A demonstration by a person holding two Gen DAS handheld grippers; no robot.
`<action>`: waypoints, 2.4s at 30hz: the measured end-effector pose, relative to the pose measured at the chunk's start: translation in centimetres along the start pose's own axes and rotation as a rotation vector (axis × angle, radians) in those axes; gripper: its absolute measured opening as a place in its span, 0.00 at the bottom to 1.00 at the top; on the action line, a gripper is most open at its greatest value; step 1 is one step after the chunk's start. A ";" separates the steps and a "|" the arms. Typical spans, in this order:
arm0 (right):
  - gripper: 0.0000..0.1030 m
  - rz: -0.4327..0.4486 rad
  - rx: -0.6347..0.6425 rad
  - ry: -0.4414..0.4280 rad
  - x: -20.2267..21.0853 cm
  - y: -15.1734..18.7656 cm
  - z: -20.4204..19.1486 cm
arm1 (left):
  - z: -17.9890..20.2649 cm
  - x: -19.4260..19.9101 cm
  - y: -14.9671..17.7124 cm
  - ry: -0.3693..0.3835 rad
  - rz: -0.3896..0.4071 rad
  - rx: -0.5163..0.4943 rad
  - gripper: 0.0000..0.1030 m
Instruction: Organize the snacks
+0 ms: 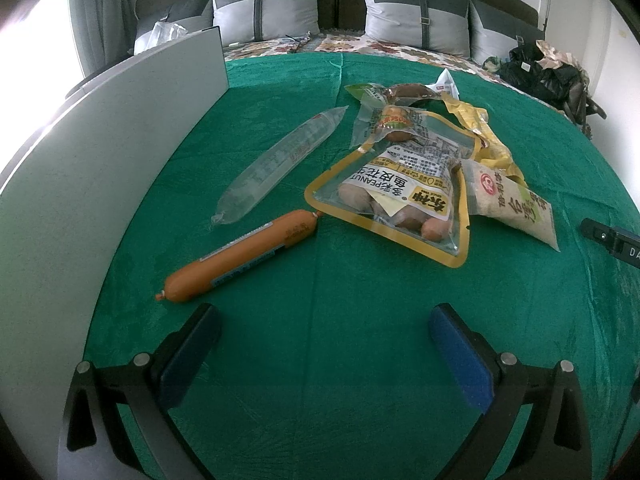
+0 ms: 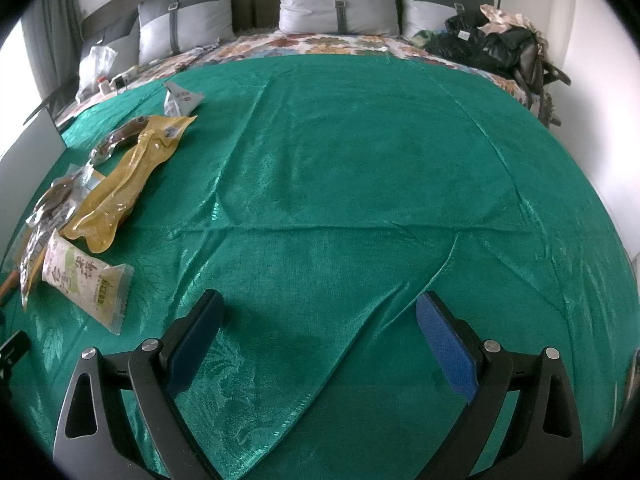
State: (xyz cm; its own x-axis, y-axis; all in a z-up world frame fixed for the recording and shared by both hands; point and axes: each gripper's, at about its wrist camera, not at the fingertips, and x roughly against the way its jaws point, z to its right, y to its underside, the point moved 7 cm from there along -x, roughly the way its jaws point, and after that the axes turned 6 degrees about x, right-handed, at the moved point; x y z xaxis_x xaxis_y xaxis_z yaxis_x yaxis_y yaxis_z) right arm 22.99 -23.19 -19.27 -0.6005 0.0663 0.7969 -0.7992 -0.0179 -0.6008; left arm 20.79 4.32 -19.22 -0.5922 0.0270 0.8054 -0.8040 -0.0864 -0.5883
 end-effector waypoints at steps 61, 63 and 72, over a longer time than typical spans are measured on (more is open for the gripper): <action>0.96 0.001 0.074 -0.051 1.1 1.3 -1.5 | -3.3 0.6 -4.9 0.030 -0.114 -0.106 0.89; 0.96 0.001 0.074 -0.051 1.1 1.3 -1.5 | -3.1 -0.7 -4.9 -0.011 -0.146 -0.177 0.87; 0.96 0.000 0.074 -0.050 1.0 1.3 -1.5 | -2.4 -0.1 -2.3 0.092 -0.252 -0.175 0.15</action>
State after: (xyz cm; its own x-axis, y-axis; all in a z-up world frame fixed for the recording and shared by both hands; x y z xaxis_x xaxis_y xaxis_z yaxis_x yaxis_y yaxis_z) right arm 21.39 -21.68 -19.30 -0.5994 0.0160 0.8003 -0.7979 -0.0921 -0.5957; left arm 22.56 6.89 -18.06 -0.3687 0.1163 0.9222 -0.9185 0.1071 -0.3807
